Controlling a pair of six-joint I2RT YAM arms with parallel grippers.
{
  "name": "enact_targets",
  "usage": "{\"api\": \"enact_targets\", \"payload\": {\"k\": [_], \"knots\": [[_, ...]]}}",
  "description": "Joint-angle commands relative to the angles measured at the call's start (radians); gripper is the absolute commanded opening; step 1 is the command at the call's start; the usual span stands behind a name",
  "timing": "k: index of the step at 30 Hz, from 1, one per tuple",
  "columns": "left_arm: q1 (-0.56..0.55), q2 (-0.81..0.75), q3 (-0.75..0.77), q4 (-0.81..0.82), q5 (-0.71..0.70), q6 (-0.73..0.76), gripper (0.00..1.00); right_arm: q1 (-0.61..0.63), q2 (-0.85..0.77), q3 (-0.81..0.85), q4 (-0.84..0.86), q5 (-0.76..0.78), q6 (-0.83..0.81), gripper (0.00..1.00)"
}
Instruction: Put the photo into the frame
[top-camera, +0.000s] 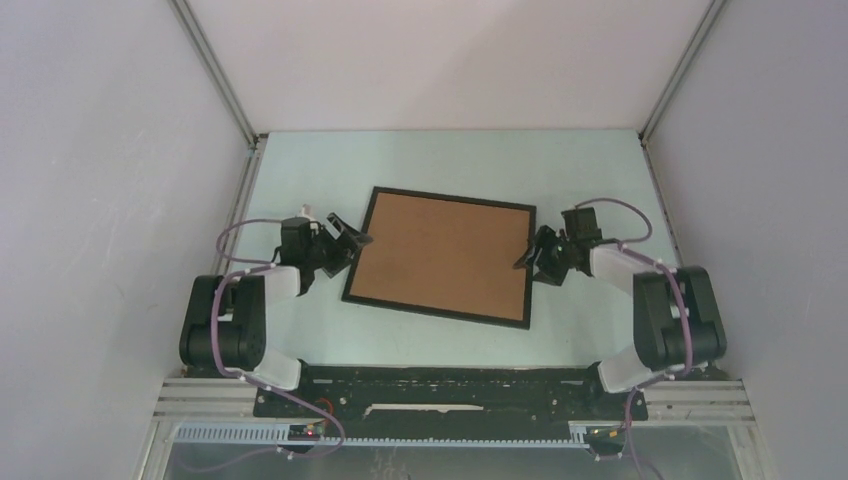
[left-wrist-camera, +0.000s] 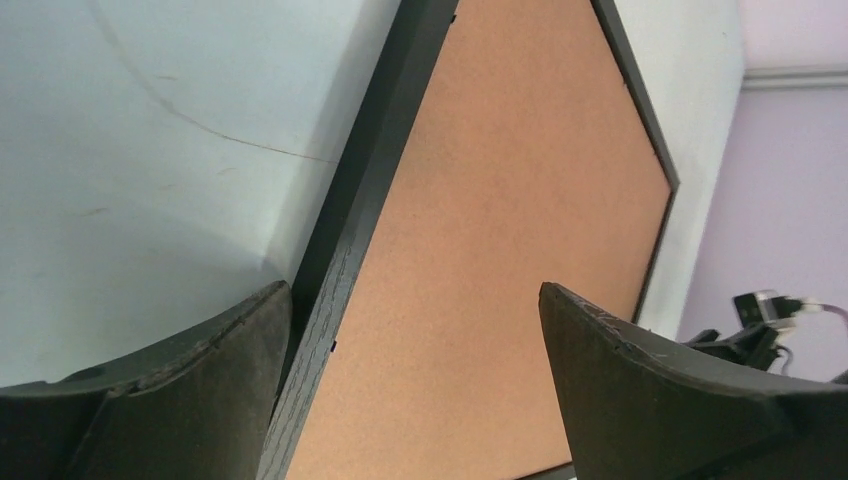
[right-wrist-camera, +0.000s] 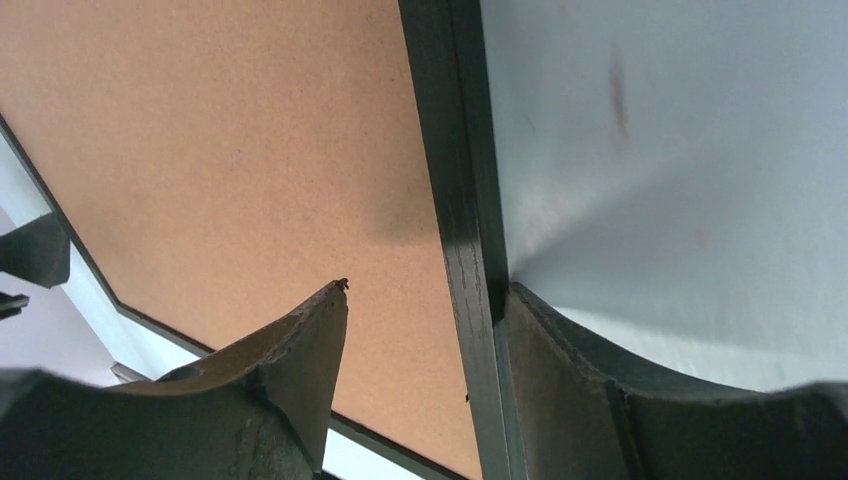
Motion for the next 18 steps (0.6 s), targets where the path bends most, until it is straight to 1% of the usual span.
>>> {"api": "enact_targets", "payload": {"k": [1, 3, 6, 10, 12, 15, 18], "knots": [[-0.027, -0.054, -0.068, -0.059, 0.04, -0.041, 0.92, 0.091, 0.158, 0.16, 0.114, -0.148, 0.006, 0.66], [-0.027, -0.055, -0.071, -0.058, 0.031, -0.043, 0.92, 0.092, 0.154, 0.186, 0.071, -0.122, 0.007, 0.66], [-0.026, -0.051, -0.072, -0.051, 0.032, -0.04, 0.91, 0.059, 0.086, 0.161, -0.005, -0.081, -0.016, 0.66], [-0.025, -0.042, -0.062, -0.051, 0.036, -0.033, 0.91, -0.05, -0.022, 0.06, -0.031, -0.167, -0.048, 0.64], [-0.025, -0.034, -0.057, -0.049, 0.043, -0.032, 0.91, -0.105, -0.053, 0.02, -0.042, -0.209, -0.067, 0.6], [-0.024, -0.019, -0.045, -0.053, 0.052, -0.029, 0.9, -0.141, -0.075, -0.005, -0.072, -0.235, -0.1, 0.53], [-0.026, -0.017, -0.042, -0.053, 0.052, -0.031, 0.91, -0.162, -0.099, -0.036, -0.087, -0.238, -0.099, 0.48]]}}
